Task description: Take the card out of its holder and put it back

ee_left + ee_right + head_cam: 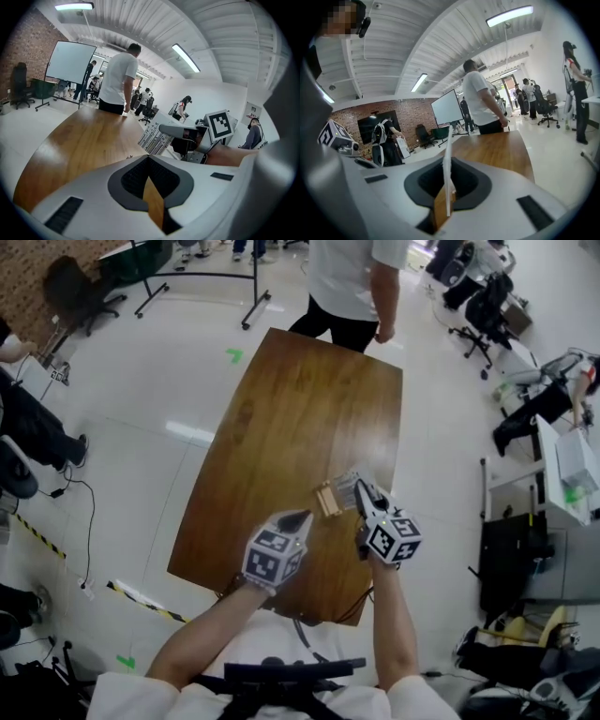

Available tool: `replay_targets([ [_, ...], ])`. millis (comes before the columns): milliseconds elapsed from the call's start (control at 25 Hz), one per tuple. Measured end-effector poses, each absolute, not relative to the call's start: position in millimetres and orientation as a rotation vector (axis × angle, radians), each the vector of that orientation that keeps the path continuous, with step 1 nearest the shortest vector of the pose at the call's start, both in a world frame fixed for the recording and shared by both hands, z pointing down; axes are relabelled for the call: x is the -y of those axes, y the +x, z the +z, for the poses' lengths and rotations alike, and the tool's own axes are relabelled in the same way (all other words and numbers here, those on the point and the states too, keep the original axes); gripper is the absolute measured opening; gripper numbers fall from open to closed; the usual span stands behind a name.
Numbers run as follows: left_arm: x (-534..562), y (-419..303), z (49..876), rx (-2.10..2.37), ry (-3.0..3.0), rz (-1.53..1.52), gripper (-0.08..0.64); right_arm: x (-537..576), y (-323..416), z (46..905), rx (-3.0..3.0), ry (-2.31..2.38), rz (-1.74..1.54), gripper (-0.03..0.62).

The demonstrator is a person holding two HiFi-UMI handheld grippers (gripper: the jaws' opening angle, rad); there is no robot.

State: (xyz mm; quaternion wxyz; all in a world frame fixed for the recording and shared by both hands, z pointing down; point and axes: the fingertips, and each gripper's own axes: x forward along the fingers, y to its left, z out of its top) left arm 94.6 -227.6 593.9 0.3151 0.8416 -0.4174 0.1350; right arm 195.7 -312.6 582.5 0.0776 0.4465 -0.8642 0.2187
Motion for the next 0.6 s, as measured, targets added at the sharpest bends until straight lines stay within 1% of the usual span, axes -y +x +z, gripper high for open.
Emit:
replay_targets([
  [320,226.8,94.4,606.4,1.096,2.189,0.382,-0.005,314.0,191.7,619.2,2.560,1.319,0.729,0.020],
  [600,229.8,94.3,608.6,1.102,2.174,0.380,-0.005,318.3,193.1,631.0,2.550,1.321,0.750,0.020],
])
